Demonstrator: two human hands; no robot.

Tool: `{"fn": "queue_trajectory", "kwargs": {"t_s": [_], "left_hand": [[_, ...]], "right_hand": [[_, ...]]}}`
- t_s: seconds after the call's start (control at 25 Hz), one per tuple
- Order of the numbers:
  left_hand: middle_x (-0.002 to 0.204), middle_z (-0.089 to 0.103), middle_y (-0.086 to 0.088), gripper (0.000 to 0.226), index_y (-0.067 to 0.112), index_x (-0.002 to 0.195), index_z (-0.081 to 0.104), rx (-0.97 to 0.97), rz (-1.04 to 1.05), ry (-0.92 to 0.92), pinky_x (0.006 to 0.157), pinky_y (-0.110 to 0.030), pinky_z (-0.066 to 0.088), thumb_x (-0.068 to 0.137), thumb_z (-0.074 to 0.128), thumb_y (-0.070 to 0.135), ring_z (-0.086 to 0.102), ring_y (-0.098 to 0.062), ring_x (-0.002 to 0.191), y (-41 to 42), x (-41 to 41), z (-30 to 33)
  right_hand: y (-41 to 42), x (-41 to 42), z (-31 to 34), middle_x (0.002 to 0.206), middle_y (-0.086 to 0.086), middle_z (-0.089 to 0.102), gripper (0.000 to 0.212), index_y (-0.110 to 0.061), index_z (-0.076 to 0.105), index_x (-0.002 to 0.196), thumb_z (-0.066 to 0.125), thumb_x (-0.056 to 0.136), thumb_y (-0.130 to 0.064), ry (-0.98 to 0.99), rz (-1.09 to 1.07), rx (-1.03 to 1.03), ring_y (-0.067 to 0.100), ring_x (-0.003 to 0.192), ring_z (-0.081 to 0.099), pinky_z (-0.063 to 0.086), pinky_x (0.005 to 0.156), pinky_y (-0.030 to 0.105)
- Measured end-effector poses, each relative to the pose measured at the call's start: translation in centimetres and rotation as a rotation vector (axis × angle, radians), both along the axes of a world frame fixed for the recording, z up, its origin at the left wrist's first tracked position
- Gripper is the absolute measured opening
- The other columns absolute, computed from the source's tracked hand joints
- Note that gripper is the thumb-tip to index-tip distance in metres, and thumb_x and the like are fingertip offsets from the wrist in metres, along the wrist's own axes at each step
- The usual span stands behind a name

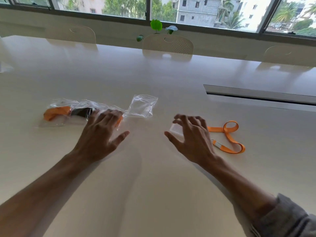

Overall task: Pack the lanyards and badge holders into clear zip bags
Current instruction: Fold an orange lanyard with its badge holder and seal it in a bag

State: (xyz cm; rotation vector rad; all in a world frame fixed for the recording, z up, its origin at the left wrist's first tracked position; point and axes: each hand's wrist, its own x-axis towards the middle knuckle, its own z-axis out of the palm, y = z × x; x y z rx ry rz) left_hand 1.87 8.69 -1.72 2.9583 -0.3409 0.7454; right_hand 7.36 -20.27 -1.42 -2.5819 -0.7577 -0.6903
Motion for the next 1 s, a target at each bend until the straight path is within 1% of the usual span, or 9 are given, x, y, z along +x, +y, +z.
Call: {"fn": "queue_trajectory", "kwargs": {"t_s": [0.2,0.28,0.4,0.48,0.56,0.68,0.8,0.88,1.0], "left_hand": [[0.13,0.06,-0.01,0.063,0.009,0.129,0.055,-0.005,-0.097,0.04,0.113,-0.048,0.025,0.091,0.041,0.057,0.05,-0.028,0.126,-1.6,-0.9,0.1],[0.131,0.06,-0.008,0.061,0.012,0.129,0.056,-0.021,-0.15,0.072,0.113,-0.048,0.027,0.091,0.042,0.057,0.049,-0.025,0.128,-2.6,-1.2,-0.1],[0.126,0.064,-0.002,0.056,0.015,0.12,0.062,-0.021,-0.206,0.113,0.111,-0.045,0.029,0.092,0.042,0.058,0.052,-0.019,0.126,-4.0,-1.6,-0.5],[0.119,0.067,0.001,0.053,0.016,0.11,0.068,-0.008,-0.208,0.106,0.111,-0.044,0.029,0.092,0.042,0.059,0.055,-0.018,0.122,-4.7,-1.6,-0.5],[0.118,0.068,0.001,0.054,0.015,0.109,0.067,-0.02,-0.191,0.103,0.112,-0.042,0.029,0.091,0.042,0.059,0.056,-0.018,0.121,-5.1,-1.4,-0.4],[0.125,0.064,-0.002,0.061,0.016,0.122,0.06,-0.038,-0.2,0.121,0.112,-0.038,0.028,0.088,0.043,0.063,0.053,-0.02,0.124,-6.5,-0.9,0.5],[0.148,0.044,-0.005,0.088,0.015,0.144,0.039,0.001,-0.258,0.179,0.114,-0.036,0.021,0.078,0.052,0.073,0.038,-0.022,0.137,-8.5,0.6,2.7],[0.152,0.039,-0.003,0.098,0.015,0.147,0.033,0.003,-0.279,0.2,0.118,-0.041,0.008,0.072,0.064,0.071,0.029,-0.019,0.143,-9.3,2.0,4.9],[0.139,0.055,0.001,0.087,0.016,0.135,0.05,-0.078,-0.341,0.133,0.118,-0.048,-0.002,0.066,0.076,0.062,0.037,-0.014,0.138,-9.6,2.9,8.6]], "right_hand": [[-4.4,-0.6,0.0,0.12,0.0,0.063,0.047,-0.017,0.056,0.112,0.06,0.083,-0.054,-0.025,-0.071,-0.022,0.025,0.108,0.059,0.038,0.099,0.041],[-5.4,-0.2,0.1,0.133,0.002,0.058,0.056,-0.017,0.052,0.118,0.061,0.081,-0.058,0.02,-0.063,-0.08,0.025,0.119,0.055,0.034,0.105,0.044],[-6.5,1.0,0.0,0.145,0.004,0.049,0.084,-0.018,0.04,0.14,0.052,0.079,-0.073,0.15,-0.095,-0.242,0.025,0.134,0.043,0.024,0.113,0.048],[-7.1,1.8,-0.2,0.141,0.004,0.053,0.093,-0.018,0.038,0.144,0.044,0.076,-0.081,0.238,-0.105,-0.259,0.025,0.131,0.046,0.024,0.113,0.047],[-7.4,2.3,0.0,0.129,0.0,0.062,0.092,-0.02,0.042,0.142,0.05,0.072,-0.081,0.284,-0.046,-0.171,0.023,0.119,0.056,0.029,0.106,0.038],[-7.0,2.4,0.8,0.114,-0.007,0.068,0.092,-0.026,0.043,0.138,0.067,0.062,-0.072,0.283,0.059,-0.055,0.019,0.102,0.062,0.028,0.096,0.028],[-5.9,1.7,2.2,0.107,-0.011,0.068,0.089,-0.033,0.041,0.132,0.074,0.055,-0.065,0.183,0.164,0.01,0.007,0.089,0.056,0.03,0.1,0.027],[-5.5,1.0,3.9,0.107,-0.012,0.067,0.085,-0.037,0.038,0.129,0.073,0.056,-0.062,0.123,0.231,0.043,0.006,0.091,0.052,0.029,0.099,0.026],[-5.9,0.3,7.3,0.115,-0.013,0.065,0.086,-0.039,0.036,0.131,0.076,0.058,-0.06,0.023,0.267,0.056,0.016,0.102,0.058,0.035,0.104,0.031]]}}
